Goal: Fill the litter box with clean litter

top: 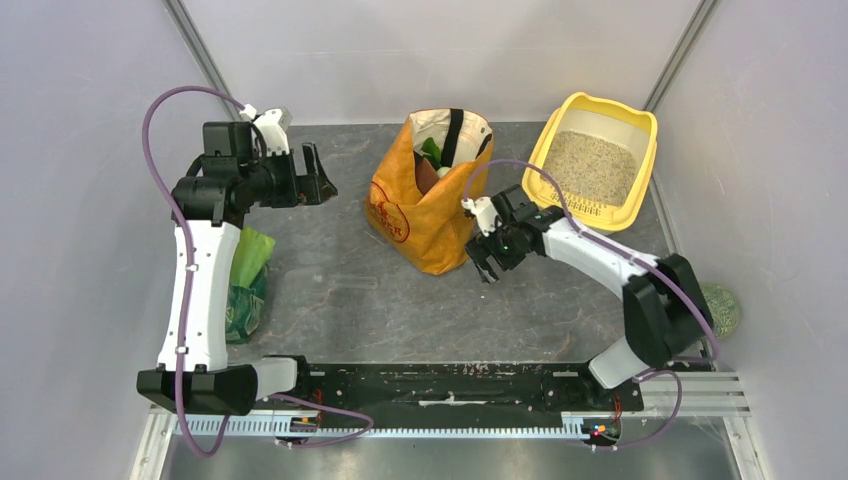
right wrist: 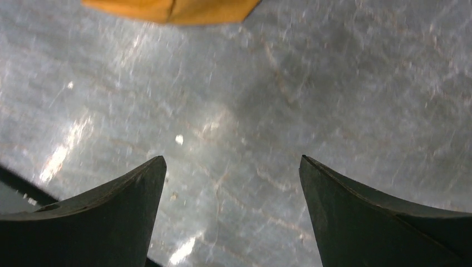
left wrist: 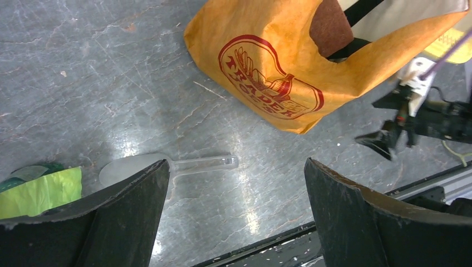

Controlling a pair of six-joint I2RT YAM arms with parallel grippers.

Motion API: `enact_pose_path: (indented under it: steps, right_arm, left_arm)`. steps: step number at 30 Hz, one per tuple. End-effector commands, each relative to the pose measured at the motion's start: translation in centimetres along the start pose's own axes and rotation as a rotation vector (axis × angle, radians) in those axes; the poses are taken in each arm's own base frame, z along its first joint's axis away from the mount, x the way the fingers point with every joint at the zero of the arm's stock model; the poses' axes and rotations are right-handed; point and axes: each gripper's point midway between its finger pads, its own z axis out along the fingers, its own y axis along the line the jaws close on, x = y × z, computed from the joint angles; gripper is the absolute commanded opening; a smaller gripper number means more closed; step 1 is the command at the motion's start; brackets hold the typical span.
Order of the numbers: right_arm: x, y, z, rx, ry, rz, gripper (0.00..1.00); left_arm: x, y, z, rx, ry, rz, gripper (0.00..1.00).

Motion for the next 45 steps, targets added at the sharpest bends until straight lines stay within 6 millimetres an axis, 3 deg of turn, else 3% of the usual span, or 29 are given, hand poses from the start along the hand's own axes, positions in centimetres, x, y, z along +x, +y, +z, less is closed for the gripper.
enact_pose_path:
  steps: [1, 10, 18, 29, 33, 36, 38, 41, 45]
  right_arm:
    - [-6.0, -1.1, 2.0, 0.053, -0.131, -0.028, 0.97]
    - [-10.6, 1.0, 6.8, 0.063, -0.232, -0.002, 0.97]
    - [-16.6, 1.3, 10.1, 0.046, -0.324, 0.013, 0.97]
    - [-25.6, -0.7, 15.1, 0.101, -0.451, -0.018, 0.97]
    - [-28.2, -0.9, 15.4, 0.105, -0.481, -0.064, 0.97]
    - [-27.3, 0.9, 12.8, 0.017, -0.450, -0.136, 0.97]
    - [-25.0, 2.3, 10.1, -0.041, -0.387, -0.166, 0.97]
    - [-20.3, 3.9, 5.4, -0.114, -0.290, -0.200, 0.97]
    - [-14.0, 4.3, 0.0, -0.196, -0.197, -0.128, 0.97]
  left_arm:
    - [-2.0, -1.1, -0.9, 0.043, -0.074, -0.040, 0.97]
    - [-2.4, -1.1, -0.1, 0.067, -0.076, -0.064, 0.97]
    - [-3.2, 0.4, 0.4, 0.062, -0.082, -0.125, 0.97]
    - [-3.1, 2.4, 2.0, 0.058, -0.055, -0.181, 0.97]
    - [-3.4, 2.5, 2.2, 0.065, -0.057, -0.178, 0.97]
    - [-3.5, 2.2, 1.9, 0.083, -0.062, -0.154, 0.97]
    - [-3.2, 2.0, 1.8, 0.101, -0.062, -0.138, 0.97]
    - [-2.9, 1.5, 1.6, 0.127, -0.072, -0.126, 0.97]
    - [-2.8, 0.4, 1.4, 0.190, -0.087, -0.124, 0.97]
